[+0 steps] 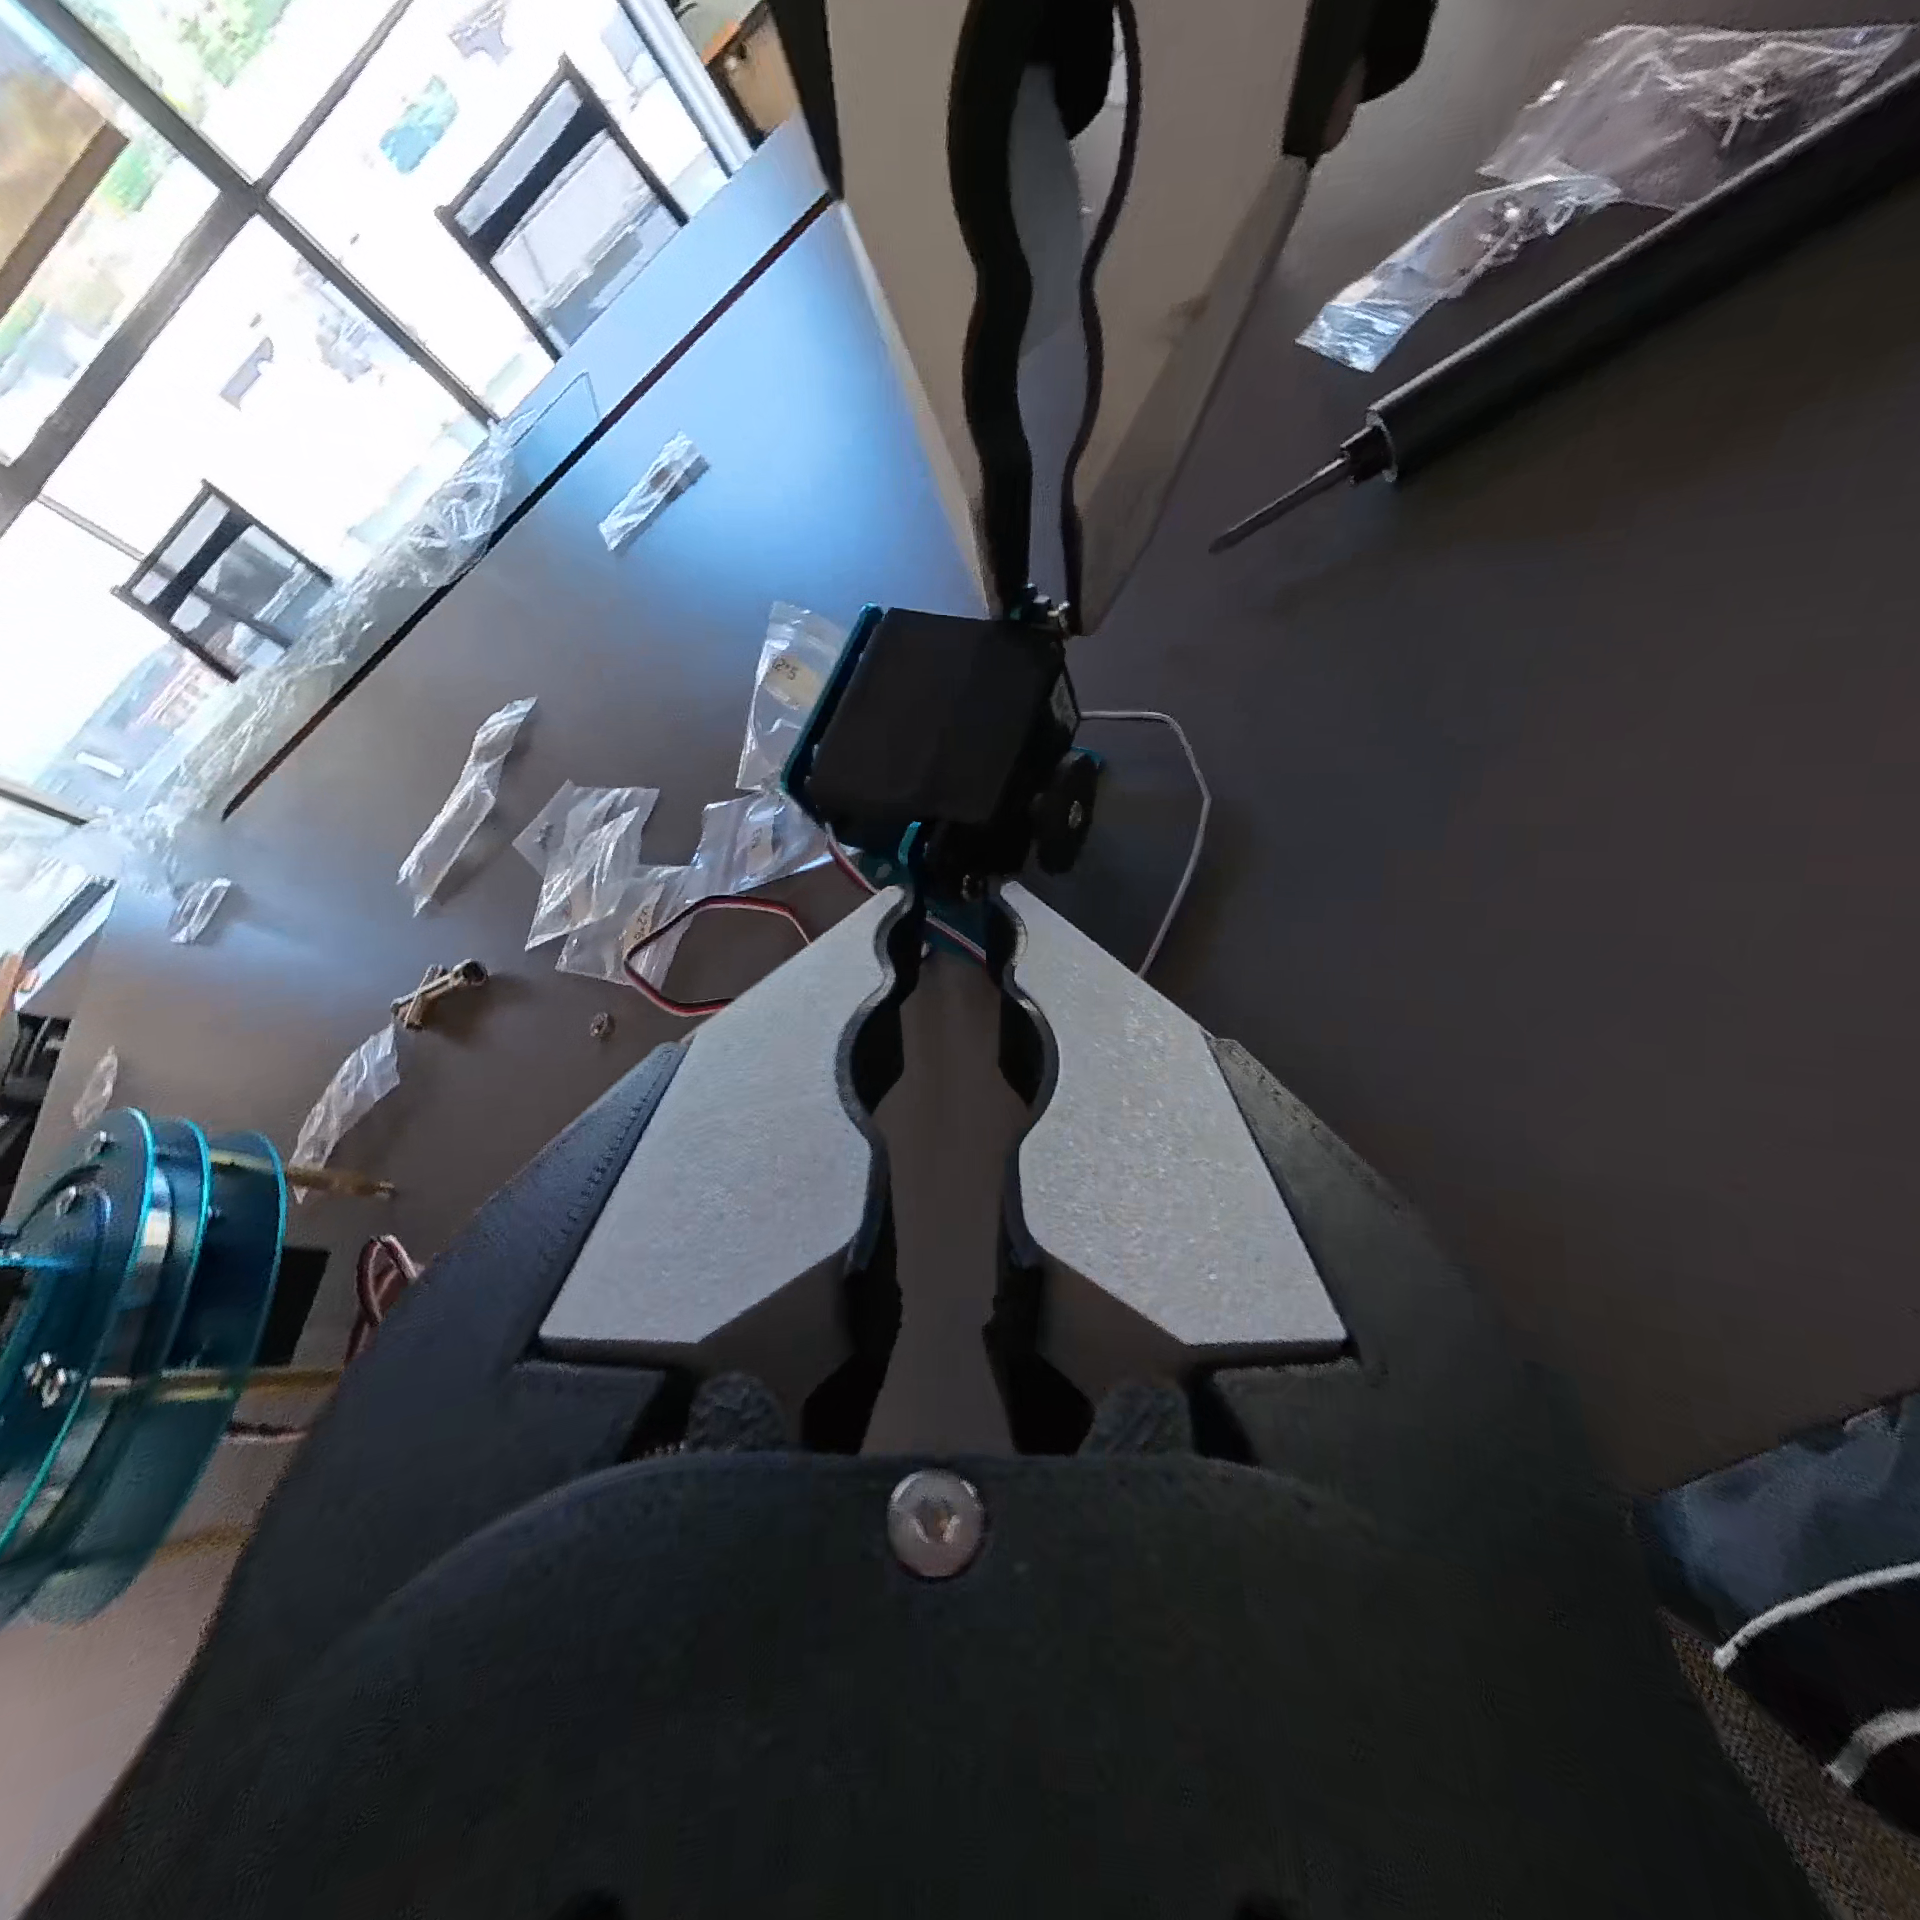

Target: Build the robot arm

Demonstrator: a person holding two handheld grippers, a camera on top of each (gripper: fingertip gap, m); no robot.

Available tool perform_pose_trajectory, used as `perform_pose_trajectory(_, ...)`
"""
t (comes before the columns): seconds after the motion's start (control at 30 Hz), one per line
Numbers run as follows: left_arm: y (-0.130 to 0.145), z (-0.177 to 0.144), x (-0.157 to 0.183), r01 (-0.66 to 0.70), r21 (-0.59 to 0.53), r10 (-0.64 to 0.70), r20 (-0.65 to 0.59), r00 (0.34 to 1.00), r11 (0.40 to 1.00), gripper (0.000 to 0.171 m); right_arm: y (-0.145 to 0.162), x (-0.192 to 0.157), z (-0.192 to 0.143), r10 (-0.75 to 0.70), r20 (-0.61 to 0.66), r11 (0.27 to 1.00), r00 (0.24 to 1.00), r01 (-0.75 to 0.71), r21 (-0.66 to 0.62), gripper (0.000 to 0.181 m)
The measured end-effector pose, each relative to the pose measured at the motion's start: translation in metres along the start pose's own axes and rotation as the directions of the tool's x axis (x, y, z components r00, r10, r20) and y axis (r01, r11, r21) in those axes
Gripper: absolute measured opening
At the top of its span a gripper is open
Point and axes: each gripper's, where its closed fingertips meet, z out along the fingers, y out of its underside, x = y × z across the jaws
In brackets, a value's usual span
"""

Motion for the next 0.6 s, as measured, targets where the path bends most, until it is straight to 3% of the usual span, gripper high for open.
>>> perform_pose_trajectory(0.27,-0.0004,0.0017,0.0002,-0.034,0.033,0.037,-0.097,0.995,0.999,0.008,0.0017,0.0054,-0.0009,0.06,-0.019,0.998,0.998,-0.059,0.035,0.008)
perform_pose_trajectory(0.6,-0.0039,0.0011,0.0034,0.025,0.085,-0.008,-0.2,0.98,0.996,0.008,0.001,-0.0002,-0.0048,0.127,-0.039,0.99,0.991,-0.124,0.074,0.008)
